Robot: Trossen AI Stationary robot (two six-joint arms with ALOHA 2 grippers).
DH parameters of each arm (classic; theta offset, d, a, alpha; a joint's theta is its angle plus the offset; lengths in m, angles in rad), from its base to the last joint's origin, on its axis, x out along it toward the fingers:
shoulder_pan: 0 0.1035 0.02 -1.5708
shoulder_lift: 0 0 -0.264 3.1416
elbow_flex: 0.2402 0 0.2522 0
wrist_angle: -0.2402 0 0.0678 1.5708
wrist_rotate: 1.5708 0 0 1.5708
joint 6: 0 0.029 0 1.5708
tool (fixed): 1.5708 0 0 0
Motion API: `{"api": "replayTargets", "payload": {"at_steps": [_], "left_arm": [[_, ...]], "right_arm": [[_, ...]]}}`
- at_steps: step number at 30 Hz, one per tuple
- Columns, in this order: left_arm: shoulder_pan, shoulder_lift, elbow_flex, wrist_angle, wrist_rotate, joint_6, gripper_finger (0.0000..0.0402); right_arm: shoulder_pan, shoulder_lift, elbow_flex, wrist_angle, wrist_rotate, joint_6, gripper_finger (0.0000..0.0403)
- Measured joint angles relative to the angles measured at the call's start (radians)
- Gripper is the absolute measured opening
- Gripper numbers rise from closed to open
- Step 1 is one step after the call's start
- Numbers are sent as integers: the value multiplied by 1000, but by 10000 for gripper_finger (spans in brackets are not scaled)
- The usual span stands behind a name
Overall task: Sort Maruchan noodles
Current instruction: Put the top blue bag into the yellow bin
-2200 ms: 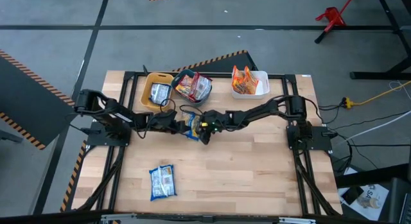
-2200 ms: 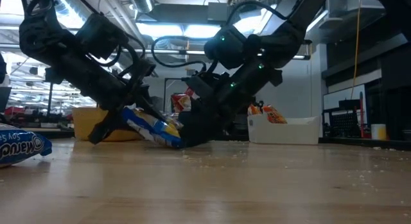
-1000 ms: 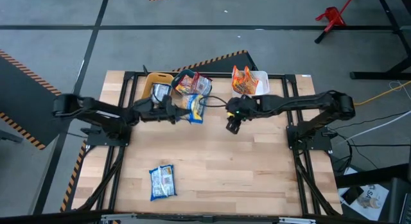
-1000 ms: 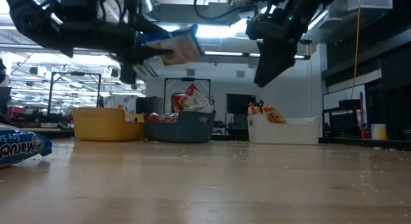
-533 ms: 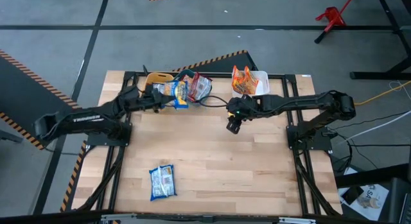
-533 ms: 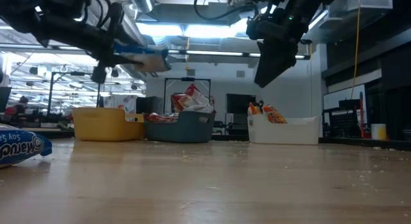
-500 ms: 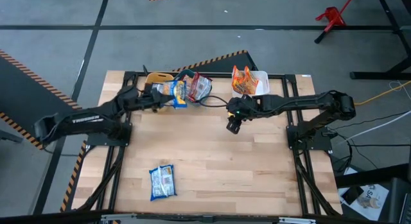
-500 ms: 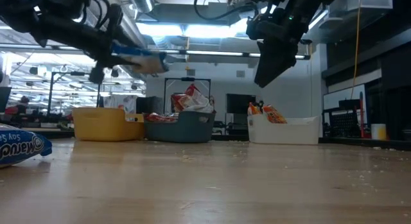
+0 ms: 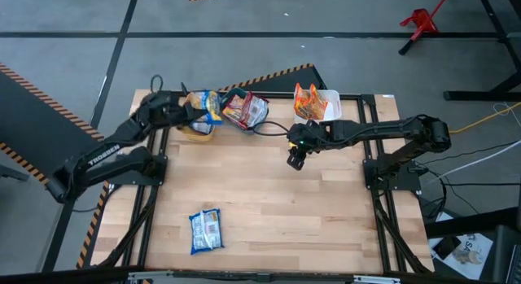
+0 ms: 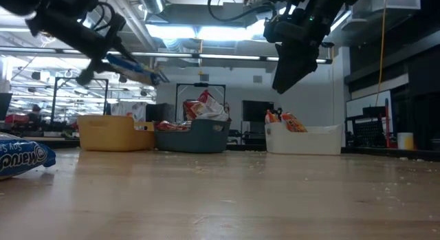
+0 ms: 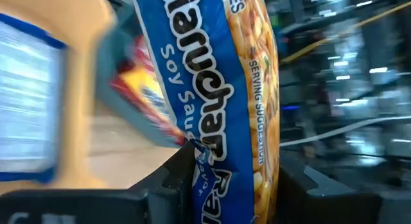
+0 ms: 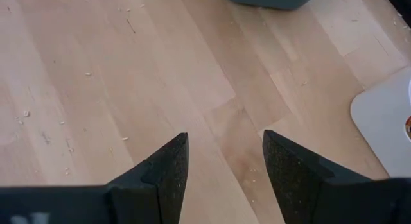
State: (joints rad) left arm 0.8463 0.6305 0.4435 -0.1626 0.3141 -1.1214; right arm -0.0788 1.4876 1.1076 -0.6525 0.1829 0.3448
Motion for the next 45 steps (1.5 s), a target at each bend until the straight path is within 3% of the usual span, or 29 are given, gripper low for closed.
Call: {"api": "replayTargets", "payload": {"at_steps": [5,9,16,26,45], "left_arm": [[102,40,157,-316,4,185,124],[156,106,204,-464,6,299,124],[225,244,208,-439,-31,443,124],[320,415,208,-412,86,633,124],[316,538,208,-313,146,711,154]], "right_arm": [[0,0,0,0,-1,2,188],[0,0,0,3,-1,2,188],[1,0,0,11,-11,14,188],[1,0,0,11,-9,43,188],[1,0,0,11,-8,43,188]]}}
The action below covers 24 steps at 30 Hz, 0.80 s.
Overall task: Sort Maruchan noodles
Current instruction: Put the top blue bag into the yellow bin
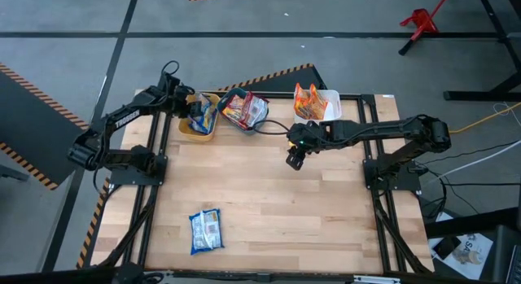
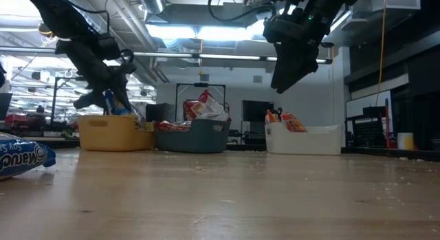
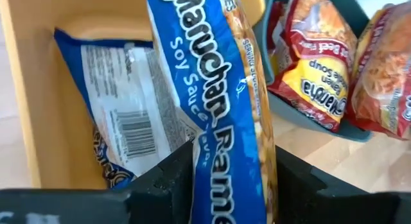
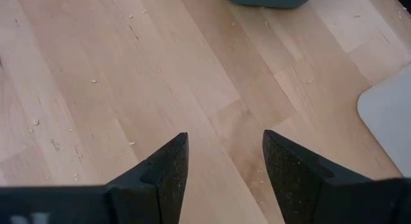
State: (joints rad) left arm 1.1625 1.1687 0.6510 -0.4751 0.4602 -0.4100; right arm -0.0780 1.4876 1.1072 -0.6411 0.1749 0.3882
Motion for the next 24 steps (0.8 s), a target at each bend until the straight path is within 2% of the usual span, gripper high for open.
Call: {"api": "replayTargets", "payload": {"at_steps": [17,22,24], "left_arm": [[44,-97,0,-58,32,83,157],[66,-124,0,-110,-31,112,157],[77,-129,1,-110,-22,129,157]], "right_arm": [[0,0,0,0,-8,0,188],[0,1,0,0,-8,0,188],[0,1,0,0,-8,0,188]]}}
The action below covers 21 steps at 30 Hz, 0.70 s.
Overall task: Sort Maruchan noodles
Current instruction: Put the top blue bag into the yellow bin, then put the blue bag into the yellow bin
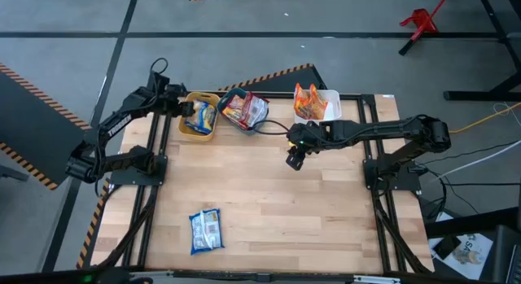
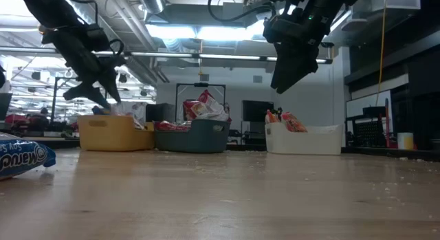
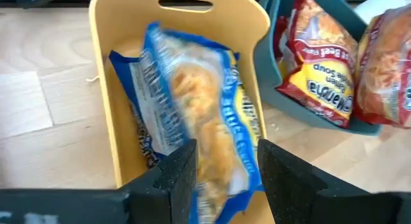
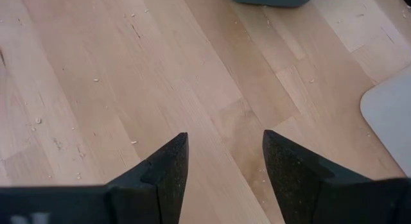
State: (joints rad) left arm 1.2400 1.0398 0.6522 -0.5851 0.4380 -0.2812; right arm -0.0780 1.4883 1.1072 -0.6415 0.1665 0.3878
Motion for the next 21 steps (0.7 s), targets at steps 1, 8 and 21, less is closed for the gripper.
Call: {"api": "replayTargets", "payload": {"at_steps": [1,8,21], "left_arm": [[5,0,4,-1,6,0,157],[2,-3,76,-5,-11,-84,154],[-259,-118,175,-209,300,-247,154]], "right_arm": [[0,0,0,0,0,0,188],[0,0,0,6,0,0,188],[0,1,0,17,-37,-14,188]]}}
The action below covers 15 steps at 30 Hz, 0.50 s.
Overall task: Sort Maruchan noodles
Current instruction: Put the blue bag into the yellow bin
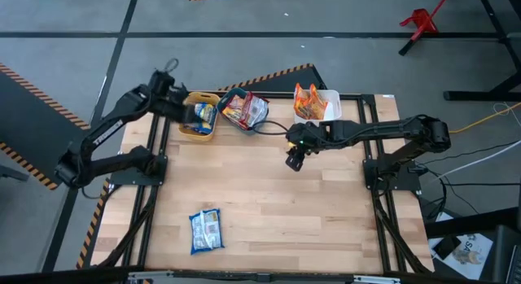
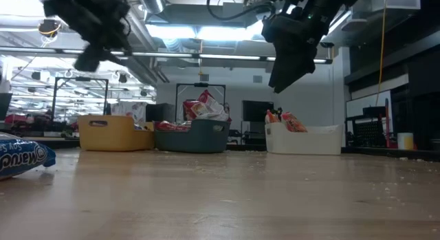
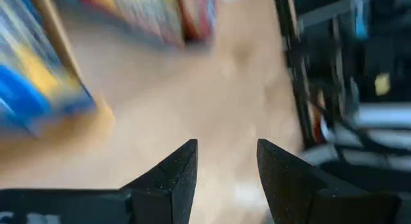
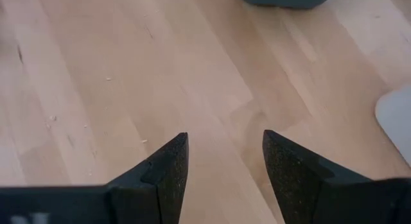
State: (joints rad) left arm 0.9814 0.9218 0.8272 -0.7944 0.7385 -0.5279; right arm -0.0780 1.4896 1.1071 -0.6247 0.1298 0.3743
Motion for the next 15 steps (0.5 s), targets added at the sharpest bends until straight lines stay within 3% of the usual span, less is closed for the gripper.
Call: {"api": "replayTargets", "payload": {"at_steps": [2,7,15], "left_arm": [[-91,-46,0,-97,-7,-46,154],[-352,-172,0,-285,-202,-243,154],[-734,-304,0,-264,-401,-757,154]], "right_arm": [[0,3,-13,36,-2,-13,188],[-1,4,-72,161,-11,-22,188],[-1,4,-152,269,-81,-67,188]]}}
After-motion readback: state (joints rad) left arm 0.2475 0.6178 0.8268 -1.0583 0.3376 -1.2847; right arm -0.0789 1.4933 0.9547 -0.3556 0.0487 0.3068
